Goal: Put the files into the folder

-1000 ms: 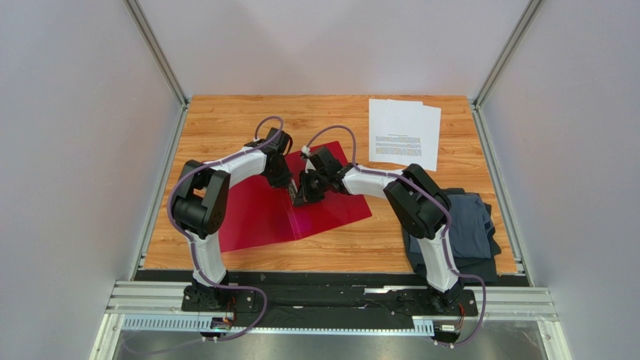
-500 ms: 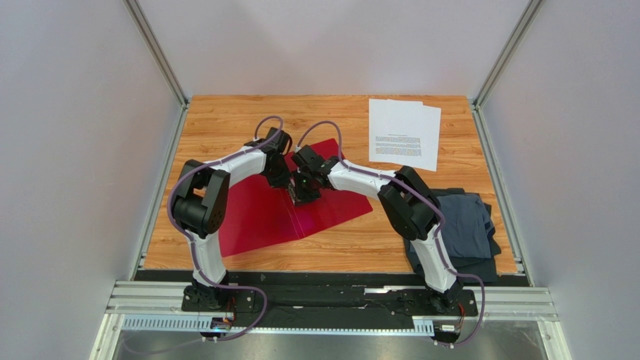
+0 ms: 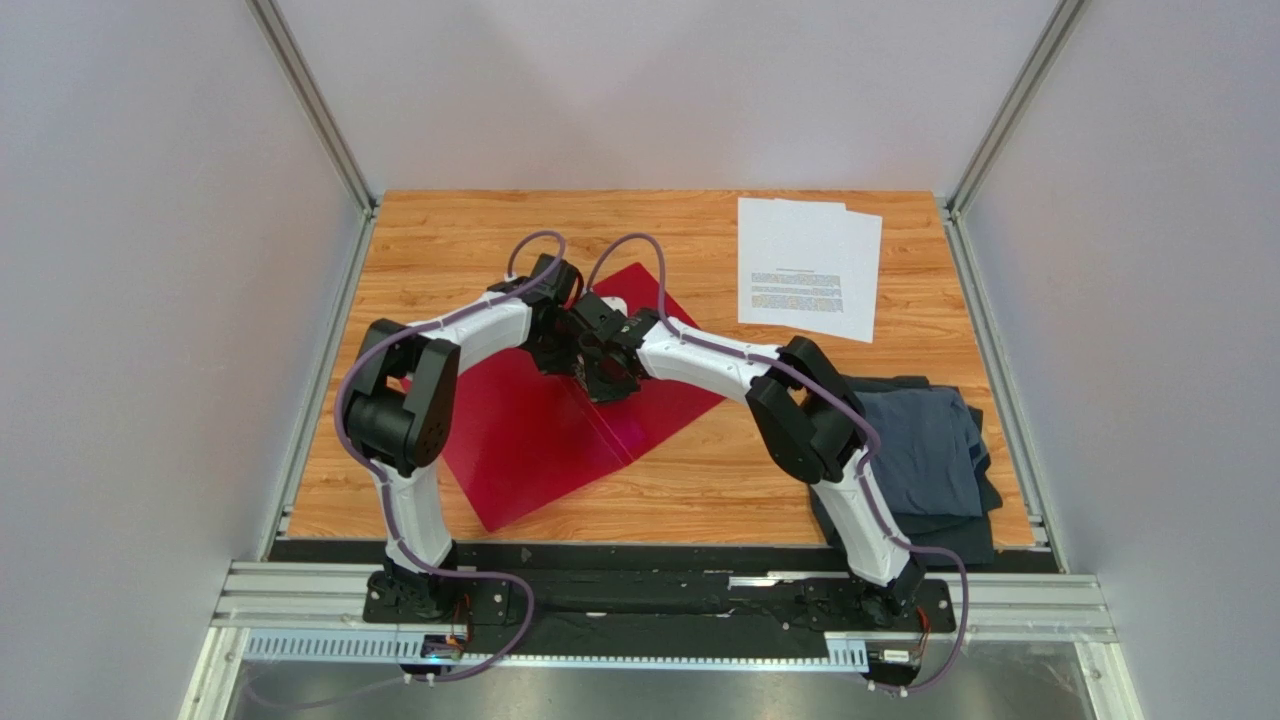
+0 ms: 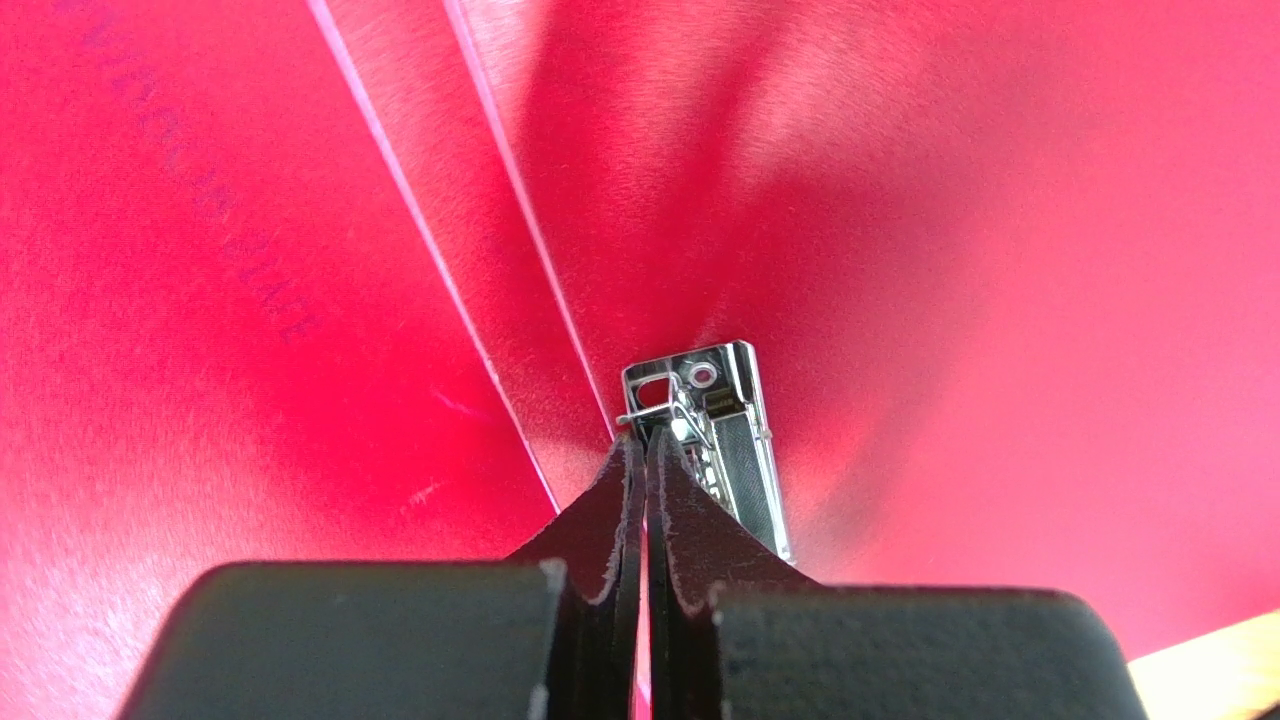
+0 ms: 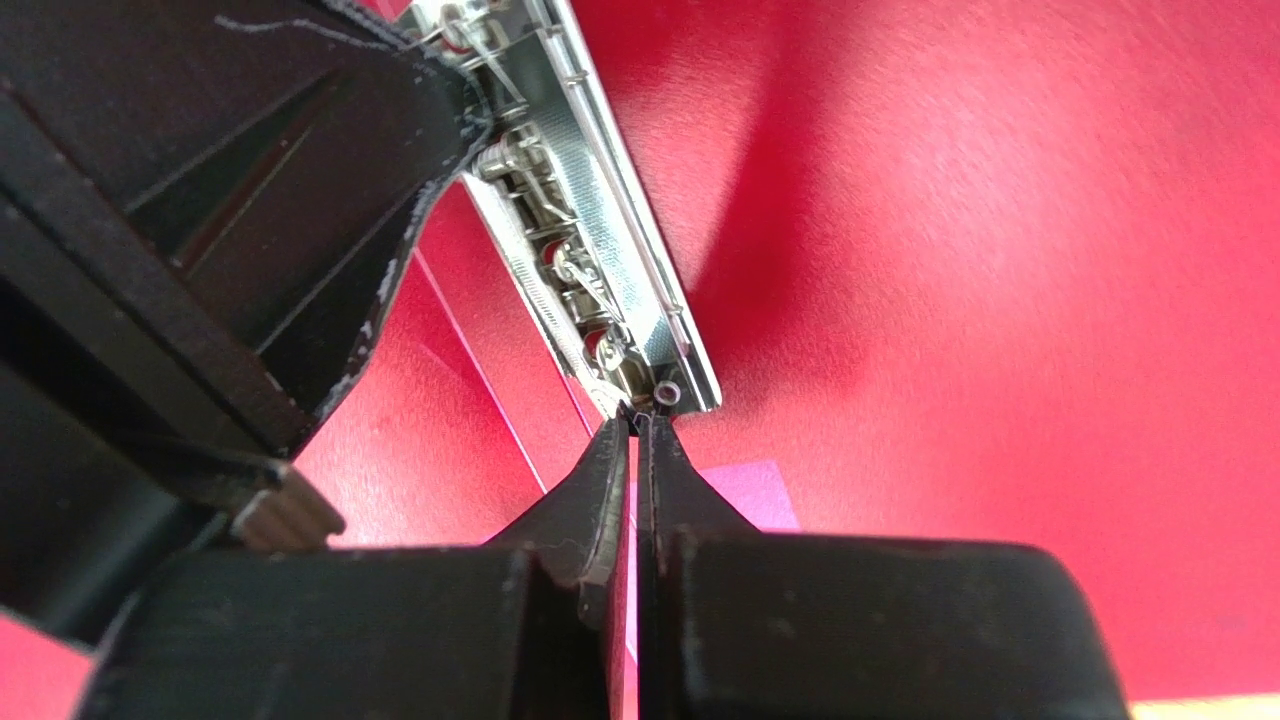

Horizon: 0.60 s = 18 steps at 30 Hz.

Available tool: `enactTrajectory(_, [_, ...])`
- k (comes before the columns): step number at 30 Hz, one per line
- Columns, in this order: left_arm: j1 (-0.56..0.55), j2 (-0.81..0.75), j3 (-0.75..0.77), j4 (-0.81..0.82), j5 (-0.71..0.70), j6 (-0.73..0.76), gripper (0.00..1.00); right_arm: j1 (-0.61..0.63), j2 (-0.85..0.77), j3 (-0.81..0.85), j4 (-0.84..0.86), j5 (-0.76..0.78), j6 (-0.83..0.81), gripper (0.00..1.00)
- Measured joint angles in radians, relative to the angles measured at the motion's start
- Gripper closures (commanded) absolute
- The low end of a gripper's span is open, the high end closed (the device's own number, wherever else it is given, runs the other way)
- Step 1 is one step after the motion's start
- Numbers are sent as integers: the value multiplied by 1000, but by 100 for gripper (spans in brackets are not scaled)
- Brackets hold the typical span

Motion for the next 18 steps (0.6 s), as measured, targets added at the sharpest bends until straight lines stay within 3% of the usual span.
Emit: enactTrajectory(18, [0,5,2,33,-16,0,100,-24,5,23,12,-21,-95,100])
